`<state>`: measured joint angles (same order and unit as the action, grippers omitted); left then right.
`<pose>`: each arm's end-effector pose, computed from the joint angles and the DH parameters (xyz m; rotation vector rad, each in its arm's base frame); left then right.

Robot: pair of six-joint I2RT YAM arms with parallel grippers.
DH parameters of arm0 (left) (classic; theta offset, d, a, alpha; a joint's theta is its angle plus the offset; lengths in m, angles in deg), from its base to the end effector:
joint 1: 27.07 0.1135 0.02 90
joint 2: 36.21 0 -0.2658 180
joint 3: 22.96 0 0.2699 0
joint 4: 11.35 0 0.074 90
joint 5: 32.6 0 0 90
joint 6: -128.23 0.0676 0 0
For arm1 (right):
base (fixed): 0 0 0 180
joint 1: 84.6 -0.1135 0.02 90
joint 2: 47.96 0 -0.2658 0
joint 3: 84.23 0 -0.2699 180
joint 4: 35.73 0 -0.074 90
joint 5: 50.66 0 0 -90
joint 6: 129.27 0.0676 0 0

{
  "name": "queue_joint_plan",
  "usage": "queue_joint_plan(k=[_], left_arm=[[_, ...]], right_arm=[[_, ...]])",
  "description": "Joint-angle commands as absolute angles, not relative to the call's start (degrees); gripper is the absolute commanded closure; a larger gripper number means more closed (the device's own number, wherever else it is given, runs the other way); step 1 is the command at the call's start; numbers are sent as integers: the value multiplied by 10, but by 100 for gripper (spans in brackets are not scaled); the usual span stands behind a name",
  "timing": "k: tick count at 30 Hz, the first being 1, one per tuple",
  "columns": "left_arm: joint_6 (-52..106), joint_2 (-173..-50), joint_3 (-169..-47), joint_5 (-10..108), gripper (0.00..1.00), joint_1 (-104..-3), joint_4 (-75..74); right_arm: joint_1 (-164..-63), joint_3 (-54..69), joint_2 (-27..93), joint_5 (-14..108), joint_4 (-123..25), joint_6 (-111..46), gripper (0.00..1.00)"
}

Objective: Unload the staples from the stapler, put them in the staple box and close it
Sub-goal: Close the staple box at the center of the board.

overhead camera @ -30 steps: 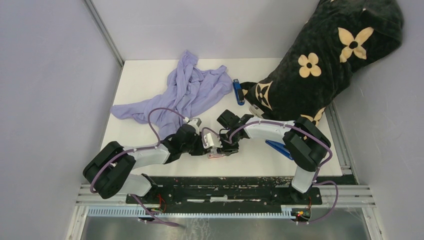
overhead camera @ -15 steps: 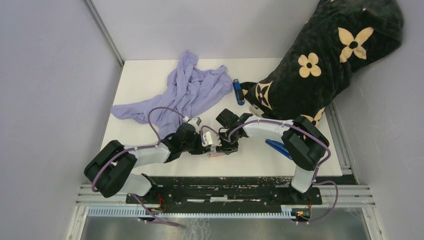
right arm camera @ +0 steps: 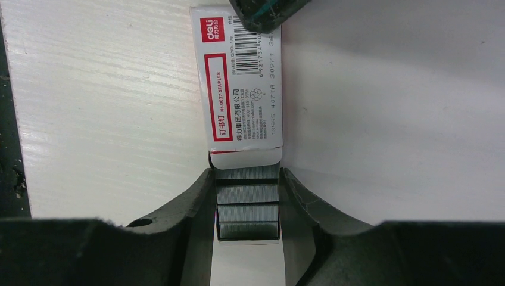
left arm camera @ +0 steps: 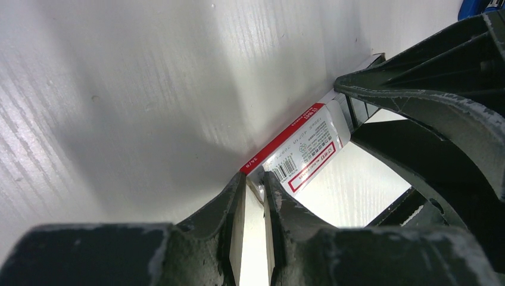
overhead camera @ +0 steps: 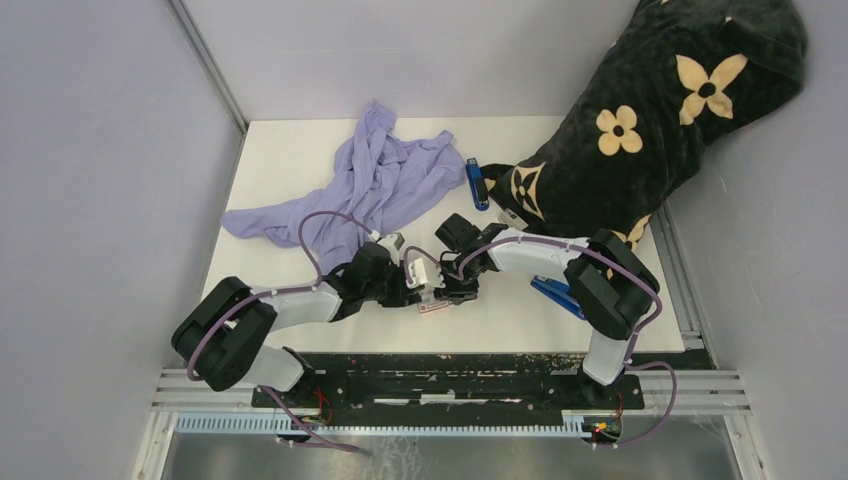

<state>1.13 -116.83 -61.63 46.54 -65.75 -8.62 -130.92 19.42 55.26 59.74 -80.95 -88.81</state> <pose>0.2085 -0.1832 0.0966 0.1338 2.5009 -0.8294 0.2342 0.2794 0.1196 -2.1169 1.8046 0.4878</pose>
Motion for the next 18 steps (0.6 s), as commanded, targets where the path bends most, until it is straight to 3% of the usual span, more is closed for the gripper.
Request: queue_joint_plan(k=[1,18], left_arm=[[58,-1202,-614,473,75,-656,-6],[77,-1230,-628,456,75,-646,-7]], right_arm=[[-1305,172,560,595,-794,-908,71],[-1311,155,575,596,-792,-897,71]])
